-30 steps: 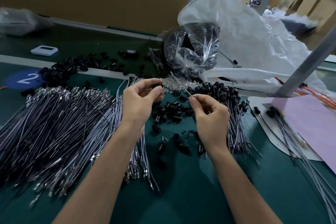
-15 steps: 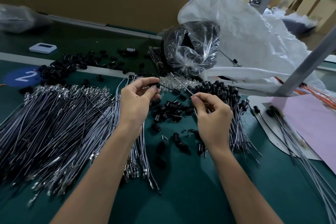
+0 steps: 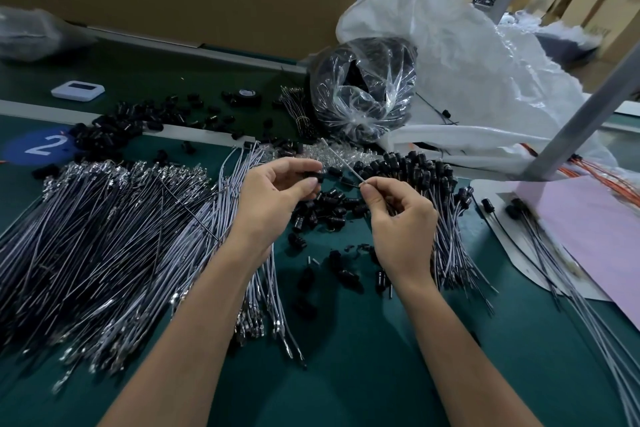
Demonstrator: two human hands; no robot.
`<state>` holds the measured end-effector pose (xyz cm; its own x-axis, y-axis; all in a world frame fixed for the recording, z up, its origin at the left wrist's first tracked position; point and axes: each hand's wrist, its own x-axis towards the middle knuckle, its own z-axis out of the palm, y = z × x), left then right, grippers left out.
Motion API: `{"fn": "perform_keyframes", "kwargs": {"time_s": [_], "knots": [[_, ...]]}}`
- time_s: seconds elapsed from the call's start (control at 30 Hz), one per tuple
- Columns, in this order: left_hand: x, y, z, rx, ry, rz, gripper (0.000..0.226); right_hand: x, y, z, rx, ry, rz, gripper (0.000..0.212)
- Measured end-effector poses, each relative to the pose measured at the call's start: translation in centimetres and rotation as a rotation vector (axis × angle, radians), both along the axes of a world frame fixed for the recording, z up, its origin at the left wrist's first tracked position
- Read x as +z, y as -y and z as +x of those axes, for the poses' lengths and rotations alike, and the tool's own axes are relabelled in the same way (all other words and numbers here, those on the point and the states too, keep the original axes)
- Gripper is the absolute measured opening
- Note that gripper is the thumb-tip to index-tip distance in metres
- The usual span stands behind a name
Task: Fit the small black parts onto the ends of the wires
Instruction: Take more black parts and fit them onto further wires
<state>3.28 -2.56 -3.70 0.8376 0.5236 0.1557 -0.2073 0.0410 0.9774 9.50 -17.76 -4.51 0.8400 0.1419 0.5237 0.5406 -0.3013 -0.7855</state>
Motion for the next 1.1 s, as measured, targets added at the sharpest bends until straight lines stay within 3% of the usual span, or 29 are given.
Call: {"fn": "perform_keyframes", "kwargs": {"time_s": [0.33, 0.53, 0.83, 1.1], "knots": [[0.0, 0.2, 0.0, -0.067, 0.115, -0.396, 0.028, -0.2, -0.2, -0.2, 0.051, -0.025, 0.026, 0.007], [-0.1, 0.1, 0.1, -0.071, 0.113, -0.510, 0.012, -0.1, -0.3, -0.5, 0.106, -0.048, 0.062, 0.007], [-0.1, -0.3, 0.1, -0.051, 0.206, -0.741, 0.017, -0.4, -0.4, -0.6, 0.177, -0.122, 0.028, 0.007], [-0.3, -0.9, 0.2, 0.035, 0.258, -0.799, 0.016, -0.2, 0.1, -0.3, 0.190, -0.084, -0.087, 0.006]]}}
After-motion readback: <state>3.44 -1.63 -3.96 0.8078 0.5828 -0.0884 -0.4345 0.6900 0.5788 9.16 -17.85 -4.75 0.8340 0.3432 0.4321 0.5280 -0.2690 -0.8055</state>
